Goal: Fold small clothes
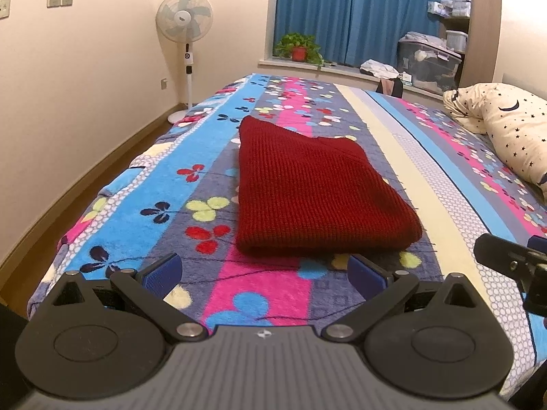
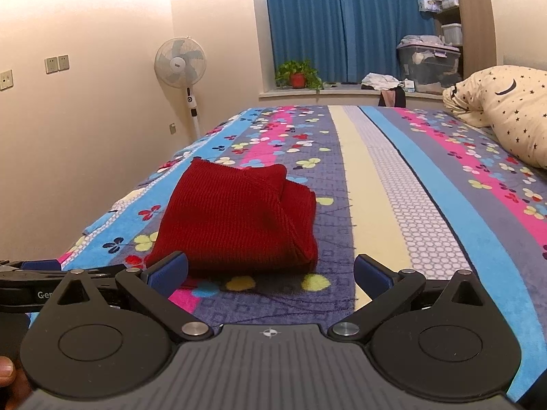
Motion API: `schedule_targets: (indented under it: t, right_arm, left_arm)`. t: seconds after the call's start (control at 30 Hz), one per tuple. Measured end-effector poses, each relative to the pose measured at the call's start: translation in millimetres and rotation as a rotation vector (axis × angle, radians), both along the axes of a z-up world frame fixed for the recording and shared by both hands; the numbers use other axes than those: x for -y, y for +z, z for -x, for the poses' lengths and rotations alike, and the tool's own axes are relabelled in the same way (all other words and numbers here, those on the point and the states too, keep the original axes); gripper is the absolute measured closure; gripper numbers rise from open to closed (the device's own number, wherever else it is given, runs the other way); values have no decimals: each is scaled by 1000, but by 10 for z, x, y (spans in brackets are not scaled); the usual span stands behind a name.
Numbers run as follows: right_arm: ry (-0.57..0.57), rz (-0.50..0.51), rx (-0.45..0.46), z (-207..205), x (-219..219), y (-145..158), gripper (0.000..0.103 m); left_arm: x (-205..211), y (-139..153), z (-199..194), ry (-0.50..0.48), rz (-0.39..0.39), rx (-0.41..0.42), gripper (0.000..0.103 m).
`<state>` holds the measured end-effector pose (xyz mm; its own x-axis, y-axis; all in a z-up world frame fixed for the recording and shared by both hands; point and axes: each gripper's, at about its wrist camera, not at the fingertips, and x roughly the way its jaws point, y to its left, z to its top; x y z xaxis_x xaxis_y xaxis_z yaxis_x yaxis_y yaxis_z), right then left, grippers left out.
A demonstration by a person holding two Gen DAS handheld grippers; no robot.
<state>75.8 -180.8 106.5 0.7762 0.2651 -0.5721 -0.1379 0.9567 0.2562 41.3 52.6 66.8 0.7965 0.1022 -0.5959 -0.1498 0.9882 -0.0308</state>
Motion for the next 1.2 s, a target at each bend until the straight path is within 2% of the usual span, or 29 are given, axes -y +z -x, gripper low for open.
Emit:
schedule_targets:
  t: [1.2]
  right_arm:
    - [27,6,-1,-21,-57,-26,1]
  left_arm:
    - [34,-2,14,-31,-13,25,0]
